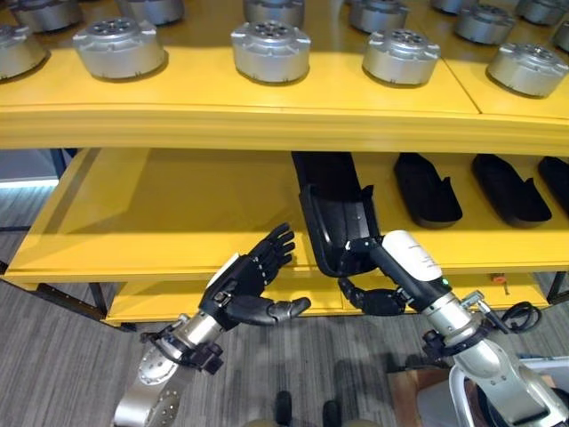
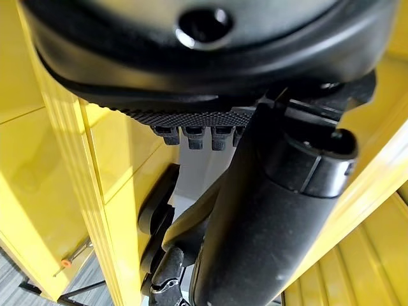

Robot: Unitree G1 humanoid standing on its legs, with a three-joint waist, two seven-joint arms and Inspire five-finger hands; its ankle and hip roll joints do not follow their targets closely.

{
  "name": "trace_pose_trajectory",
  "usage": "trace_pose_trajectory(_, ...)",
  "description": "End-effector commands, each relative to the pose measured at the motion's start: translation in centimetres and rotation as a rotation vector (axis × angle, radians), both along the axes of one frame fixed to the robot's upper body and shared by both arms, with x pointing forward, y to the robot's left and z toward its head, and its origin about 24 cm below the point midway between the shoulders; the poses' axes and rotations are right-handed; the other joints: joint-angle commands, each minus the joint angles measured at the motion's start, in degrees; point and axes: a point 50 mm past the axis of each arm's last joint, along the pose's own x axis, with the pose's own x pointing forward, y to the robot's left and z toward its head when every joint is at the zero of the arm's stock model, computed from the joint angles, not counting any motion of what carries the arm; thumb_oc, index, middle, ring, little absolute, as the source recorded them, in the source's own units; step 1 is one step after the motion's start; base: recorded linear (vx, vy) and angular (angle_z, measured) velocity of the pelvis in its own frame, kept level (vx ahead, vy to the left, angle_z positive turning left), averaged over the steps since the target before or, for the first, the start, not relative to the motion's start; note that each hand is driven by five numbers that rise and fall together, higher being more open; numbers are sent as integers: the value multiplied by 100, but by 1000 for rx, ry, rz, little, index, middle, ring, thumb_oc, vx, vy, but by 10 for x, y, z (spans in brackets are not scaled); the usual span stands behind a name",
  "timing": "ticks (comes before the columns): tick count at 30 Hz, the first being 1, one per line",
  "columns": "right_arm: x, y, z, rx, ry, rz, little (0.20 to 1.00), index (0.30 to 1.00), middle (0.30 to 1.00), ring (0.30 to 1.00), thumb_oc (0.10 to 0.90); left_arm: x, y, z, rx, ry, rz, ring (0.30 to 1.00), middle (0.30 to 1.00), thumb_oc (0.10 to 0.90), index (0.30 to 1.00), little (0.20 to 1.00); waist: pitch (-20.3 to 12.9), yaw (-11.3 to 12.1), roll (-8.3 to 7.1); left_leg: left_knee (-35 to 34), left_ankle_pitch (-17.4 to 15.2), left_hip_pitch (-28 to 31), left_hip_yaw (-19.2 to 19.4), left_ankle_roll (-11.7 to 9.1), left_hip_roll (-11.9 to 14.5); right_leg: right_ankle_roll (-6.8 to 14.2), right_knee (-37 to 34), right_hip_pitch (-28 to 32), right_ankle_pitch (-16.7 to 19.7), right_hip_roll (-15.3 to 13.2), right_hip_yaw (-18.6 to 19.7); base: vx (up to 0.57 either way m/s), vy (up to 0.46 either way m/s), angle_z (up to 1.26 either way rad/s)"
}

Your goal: Move parts from the plastic box to the shelf.

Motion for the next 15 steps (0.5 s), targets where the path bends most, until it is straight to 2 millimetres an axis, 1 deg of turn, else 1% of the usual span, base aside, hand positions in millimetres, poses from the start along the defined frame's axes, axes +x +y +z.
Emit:
trace_pose_trajectory(1,7,18,46,69,-276,138,300,300,300,300,400,8,-7,48,-111,-261,-43,1000,1000,900,1000,1000,-420,53,29,1233,-1408,130,956,169,-92,29,338,-333,-138,194,42,1,-112,7)
trace_pose_trajectory(2,9,17,48,36,-295,132,300,300,300,300,400,11,-10,49,-130,-259,-53,1000,1000,900,1000,1000,-314,75,-2,2182,-1312,-292,1043,-1,-41,-28,357,-304,-88,97,-32,-33,-84,20)
trace_pose_trajectory(3,10,17,49,30,-297,125,300,300,300,300,400,12,-11,50,-131,-259,-58,1000,1000,900,1000,1000,-285,76,-3,2385,-1251,-435,1062,-71,43,-45,370,-302,-84,85,-62,-47,-58,40)
trace_pose_trajectory(4,14,18,49,16,-300,111,300,300,300,300,400,14,-13,50,-127,-259,-68,1000,1000,900,1000,1000,-259,67,-18,2447,-1133,-544,1157,-167,272,-57,413,-304,-104,55,-108,-15,0,53)
trace_pose_trajectory(6,19,19,50,3,-300,93,300,300,300,300,400,15,-16,49,-117,-268,-78,1000,1000,900,1000,1000,-275,22,-13,2099,-1040,-462,1301,-231,601,-43,467,-313,-151,11,-188,44,89,49)
trace_pose_trajectory(7,21,18,50,0,-291,89,300,300,300,300,400,15,-16,49,-114,-275,-72,1000,1000,900,1000,1000,-318,-6,28,1559,-1015,-302,1308,-233,745,-21,486,-321,-188,-15,-224,107,173,30)
trace_pose_trajectory(8,22,17,50,1,-285,85,300,300,300,300,400,14,-15,49,-116,-275,-68,1000,1000,900,1000,1000,-331,-10,48,1190,-882,-190,1278,-266,810,-9,479,-293,-211,-31,-228,133,213,29)
trace_pose_trajectory(9,22,16,50,-2,-280,83,300,300,300,300,400,14,-13,49,-120,-276,-56,1000,1000,900,1000,1000,-342,7,71,823,-576,-223,1159,-389,982,1,440,-233,-229,-38,-181,121,168,37)
trace_pose_trajectory(10,22,14,49,-7,-276,81,300,300,300,300,400,13,-12,49,-121,-282,-48,1000,1000,900,1000,1000,-337,8,77,560,-350,-210,1098,-469,1075,-1,397,-165,-247,-46,-155,125,208,27)
trace_pose_trajectory(11,22,9,50,-16,-271,77,300,300,300,300,400,14,-8,50,-115,-297,-38,1000,1000,900,1000,1000,-309,16,89,394,36,-398,1052,-626,1311,-3,339,-42,-284,-78,-118,87,168,21)
trace_pose_trajectory(12,21,8,50,-18,-270,74,300,300,300,300,400,14,-8,50,-114,-301,-36,1000,1000,900,1000,1000,-298,16,94,348,128,-445,1043,-663,1371,-4,325,-4,-296,-92,-122,77,278,7)
trace_pose_trajectory(13,22,1,52,-29,-268,58,300,300,300,300,400,15,-5,53,-99,-338,-13,1000,1000,900,1000,1000,-268,-2,125,254,274,-567,1106,-750,1533,27,330,80,-343,-186,-211,57,315,1)
trace_pose_trajectory(14,22,-4,53,-37,-270,47,300,300,300,300,400,16,-2,54,-86,-367,-1,1000,1000,900,1000,1000,-273,-20,159,258,222,-560,1174,-749,1544,68,362,101,-377,-271,-312,57,328,-9)
trace_pose_trajectory(15,22,-5,53,-39,-273,45,300,300,300,300,400,16,-2,54,-80,-374,0,1000,1000,900,1000,1000,-272,-23,167,266,196,-546,1192,-742,1536,82,375,105,-389,-293,-334,62,316,-16)
